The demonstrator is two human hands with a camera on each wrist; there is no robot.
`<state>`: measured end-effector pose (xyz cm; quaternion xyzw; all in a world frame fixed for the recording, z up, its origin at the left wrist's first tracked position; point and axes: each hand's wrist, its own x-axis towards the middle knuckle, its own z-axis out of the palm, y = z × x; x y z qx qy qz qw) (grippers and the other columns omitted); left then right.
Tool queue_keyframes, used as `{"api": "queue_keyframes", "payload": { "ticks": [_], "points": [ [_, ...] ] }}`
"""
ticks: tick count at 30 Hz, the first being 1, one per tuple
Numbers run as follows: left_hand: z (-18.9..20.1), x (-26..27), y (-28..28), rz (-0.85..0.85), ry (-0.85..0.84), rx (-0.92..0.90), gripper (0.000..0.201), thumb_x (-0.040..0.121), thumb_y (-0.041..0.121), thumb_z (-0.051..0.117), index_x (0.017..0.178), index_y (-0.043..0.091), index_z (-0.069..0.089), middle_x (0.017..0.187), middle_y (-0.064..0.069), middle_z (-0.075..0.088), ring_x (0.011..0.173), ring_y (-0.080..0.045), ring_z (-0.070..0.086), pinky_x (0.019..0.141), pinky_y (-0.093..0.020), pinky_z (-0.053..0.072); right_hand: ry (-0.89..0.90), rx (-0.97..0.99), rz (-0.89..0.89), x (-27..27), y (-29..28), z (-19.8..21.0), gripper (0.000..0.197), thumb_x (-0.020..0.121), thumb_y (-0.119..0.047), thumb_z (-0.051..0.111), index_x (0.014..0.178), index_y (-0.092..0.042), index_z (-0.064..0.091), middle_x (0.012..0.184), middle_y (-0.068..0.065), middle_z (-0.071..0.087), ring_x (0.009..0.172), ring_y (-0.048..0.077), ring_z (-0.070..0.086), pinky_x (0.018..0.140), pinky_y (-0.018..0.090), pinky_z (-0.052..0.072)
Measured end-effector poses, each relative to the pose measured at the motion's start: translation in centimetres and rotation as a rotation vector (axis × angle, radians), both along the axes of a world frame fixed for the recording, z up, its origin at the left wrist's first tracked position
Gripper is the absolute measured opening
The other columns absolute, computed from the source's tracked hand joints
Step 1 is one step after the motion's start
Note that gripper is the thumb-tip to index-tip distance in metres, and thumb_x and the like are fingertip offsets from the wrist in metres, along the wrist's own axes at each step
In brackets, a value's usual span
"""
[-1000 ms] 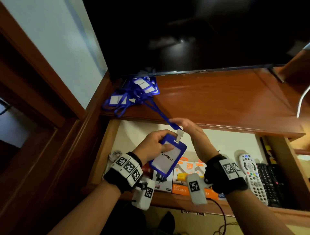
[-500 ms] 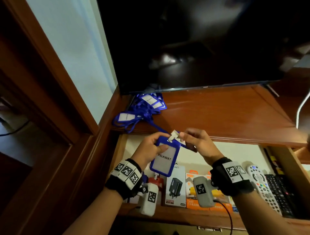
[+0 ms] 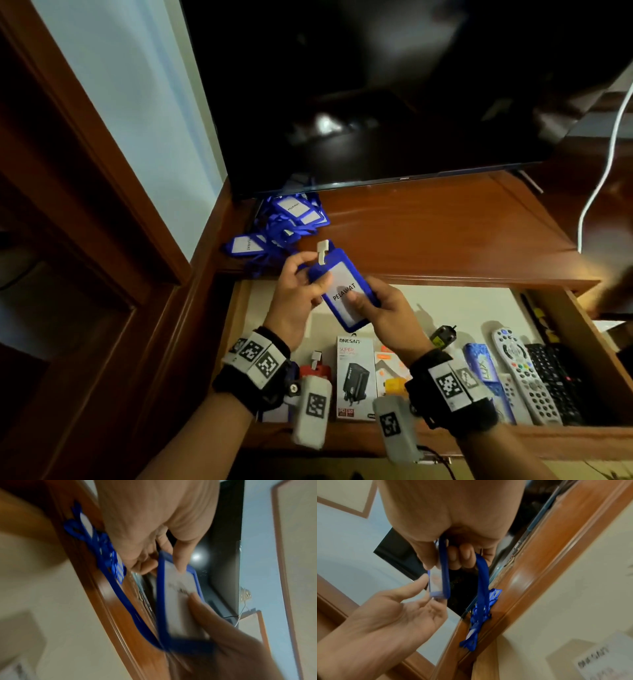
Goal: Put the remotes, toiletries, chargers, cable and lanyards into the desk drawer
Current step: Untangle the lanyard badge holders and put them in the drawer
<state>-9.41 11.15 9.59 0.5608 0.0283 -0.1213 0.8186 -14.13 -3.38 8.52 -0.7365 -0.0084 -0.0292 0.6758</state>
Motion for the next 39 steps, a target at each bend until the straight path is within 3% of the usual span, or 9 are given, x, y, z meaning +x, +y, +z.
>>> {"api": "queue_keyframes", "payload": {
  "ticks": [4, 7, 10, 15, 18, 21, 27, 32, 39],
  "points": [
    [1.0, 1.8, 2.9, -0.287, -0.251, 0.397, 0.069, 0.067, -0.003, 0.079, 0.123, 0.024, 0.050, 0.107, -0.005, 0.061, 0.095, -0.017, 0.062, 0.081, -0.029, 0.053, 0.040, -0.125, 0.164, -0.2, -2.0, 1.4, 0.014, 0.088, -0.017, 0.063, 0.076, -0.009, 0.063, 0.064, -0.004, 0.055, 0.056, 0.009, 0.048, 0.054, 0.017, 0.035],
    [3.0, 2.6, 3.9, -0.635, -0.521, 0.850, 0.044, 0.071, 0.011, 0.081, 0.110, 0.019, 0.065, 0.096, 0.011, 0.065, 0.083, 0.002, 0.062, 0.076, -0.016, 0.051, 0.097, -0.245, 0.258, -0.1, -2.8, 1.9, 0.027, 0.080, -0.025, 0.063, 0.074, 0.001, 0.059, 0.066, 0.008, 0.055, 0.058, 0.015, 0.049, 0.054, 0.021, 0.035],
    [3.8, 2.4, 3.8, -0.772, -0.479, 1.036, 0.031, 0.072, 0.019, 0.081, 0.101, 0.015, 0.072, 0.084, 0.013, 0.069, 0.072, 0.007, 0.062, 0.073, -0.011, 0.050, 0.141, -0.322, 0.284, 0.5, -3.2, 2.3, 0.015, 0.082, -0.011, 0.069, 0.071, -0.007, 0.061, 0.068, 0.008, 0.058, 0.059, 0.014, 0.052, 0.057, 0.025, 0.039],
    [3.3, 2.2, 4.1, -0.638, -0.395, 0.971, 0.027, 0.074, 0.016, 0.078, 0.100, 0.012, 0.073, 0.096, 0.001, 0.073, 0.089, -0.008, 0.067, 0.083, -0.022, 0.052, 0.087, -0.311, 0.306, 1.1, -3.1, 3.1, 0.017, 0.083, -0.015, 0.071, 0.067, -0.014, 0.066, 0.059, -0.002, 0.058, 0.051, 0.011, 0.050, 0.051, 0.023, 0.037],
    [3.3, 2.2, 4.5, -0.450, -0.310, 0.742, 0.020, 0.077, 0.003, 0.073, 0.097, 0.004, 0.071, 0.090, -0.007, 0.071, 0.075, -0.003, 0.066, 0.072, -0.016, 0.054, 0.024, -0.119, 0.241, 1.4, -3.3, 3.2, 0.023, 0.078, -0.022, 0.074, 0.057, -0.026, 0.065, 0.050, -0.008, 0.046, 0.045, 0.010, 0.036, 0.047, 0.022, 0.026],
    [3.6, 2.5, 4.6, -0.185, -0.201, 0.500, 0.013, 0.080, -0.002, 0.066, 0.090, 0.006, 0.069, 0.080, -0.007, 0.069, 0.059, -0.006, 0.064, 0.059, -0.016, 0.051, 0.000, -0.083, 0.229, 2.0, -3.0, 3.1, 0.022, 0.073, -0.024, 0.074, 0.083, -0.005, 0.068, 0.063, 0.011, 0.047, 0.053, 0.017, 0.036, 0.046, 0.024, 0.028],
    [4.9, 3.8, 4.4, 0.203, -0.158, 0.341, 0.009, 0.086, 0.008, 0.065, 0.092, 0.011, 0.070, 0.062, 0.004, 0.069, 0.050, -0.005, 0.063, 0.050, -0.015, 0.043, 0.033, -0.234, 0.219, 4.1, 0.3, 1.9, 0.022, 0.091, 0.000, 0.056, 0.070, -0.003, 0.054, 0.053, 0.000, 0.040, 0.040, 0.005, 0.035, 0.042, 0.019, 0.030],
    [4.1, 4.5, 5.1, 0.302, -0.384, 0.849, 0.020, 0.078, 0.024, 0.074, 0.093, 0.009, 0.075, 0.078, -0.009, 0.072, 0.073, -0.021, 0.067, 0.067, -0.029, 0.051, -0.137, -0.398, 0.253, 4.9, 1.9, 3.8, 0.024, 0.090, -0.013, 0.058, 0.067, -0.008, 0.059, 0.056, -0.002, 0.050, 0.053, 0.004, 0.041, 0.053, 0.020, 0.033],
    [3.1, 3.8, 5.4, -0.163, -0.484, 1.131, 0.022, 0.076, 0.024, 0.075, 0.087, 0.005, 0.072, 0.083, -0.009, 0.071, 0.081, -0.022, 0.064, 0.077, -0.043, 0.051, -0.344, -0.653, 0.193, 5.6, 0.7, 5.9, 0.007, 0.084, -0.011, 0.068, 0.077, -0.008, 0.070, 0.074, 0.001, 0.068, 0.069, 0.015, 0.062, 0.064, 0.025, 0.049]
  ]
}}
